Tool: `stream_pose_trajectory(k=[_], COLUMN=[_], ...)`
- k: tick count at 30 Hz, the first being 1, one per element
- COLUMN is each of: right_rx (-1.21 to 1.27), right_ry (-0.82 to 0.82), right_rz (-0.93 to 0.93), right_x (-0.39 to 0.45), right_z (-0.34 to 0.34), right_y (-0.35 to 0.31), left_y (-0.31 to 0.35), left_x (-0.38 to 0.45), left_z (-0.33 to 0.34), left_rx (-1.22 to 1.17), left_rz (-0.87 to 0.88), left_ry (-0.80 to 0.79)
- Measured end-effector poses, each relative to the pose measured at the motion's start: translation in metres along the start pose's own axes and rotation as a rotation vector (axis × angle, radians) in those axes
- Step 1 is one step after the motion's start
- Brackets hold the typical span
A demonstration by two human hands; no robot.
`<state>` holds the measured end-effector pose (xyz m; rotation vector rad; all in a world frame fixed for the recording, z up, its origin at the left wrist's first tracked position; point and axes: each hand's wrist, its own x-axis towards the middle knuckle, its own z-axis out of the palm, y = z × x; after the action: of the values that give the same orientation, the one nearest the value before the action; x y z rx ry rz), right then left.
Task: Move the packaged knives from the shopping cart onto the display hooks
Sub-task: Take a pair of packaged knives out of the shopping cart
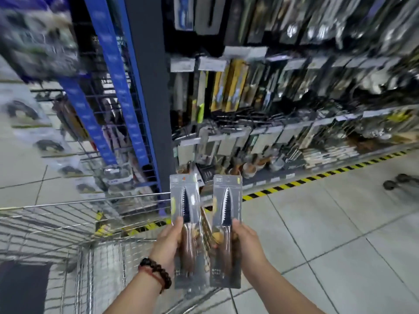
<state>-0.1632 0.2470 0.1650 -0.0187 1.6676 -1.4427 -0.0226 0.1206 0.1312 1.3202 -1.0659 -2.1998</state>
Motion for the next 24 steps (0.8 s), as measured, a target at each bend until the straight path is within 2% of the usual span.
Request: stream_pose_trajectory(k=[5,8,15,20,24], right_rx=[0.002,-0.028,-0.017,0.014,0.059], right_ry=[0.078,0.046,0.089,0.089,0.101], right_rz=[-0.145,-0.227,-0.413,-0.402,-0.404], right_x=[-0.063,-0.098,-0.152,-0.14,-0.084], right_z=[-0.081,-0.127,-0.2,-0.221,-0.246], right_y=[-0.041,-0.058,-0.088,-0.107,-0.127], left_y=[0.019,0.014,0.002,0.001,0.016], left_x=[-0.071,-0.105,-0.157,-0.161,-0.137], left_z=[0.107,0.16,0.226,0.251,0.273], left_rx=[0.026,0.038,0.108,0.128,0.079], left_rz=[0.078,0.192,0.309,0.28,0.293], left_ry=[-0.116,-0.14,-0.18,-0.203,-0.176])
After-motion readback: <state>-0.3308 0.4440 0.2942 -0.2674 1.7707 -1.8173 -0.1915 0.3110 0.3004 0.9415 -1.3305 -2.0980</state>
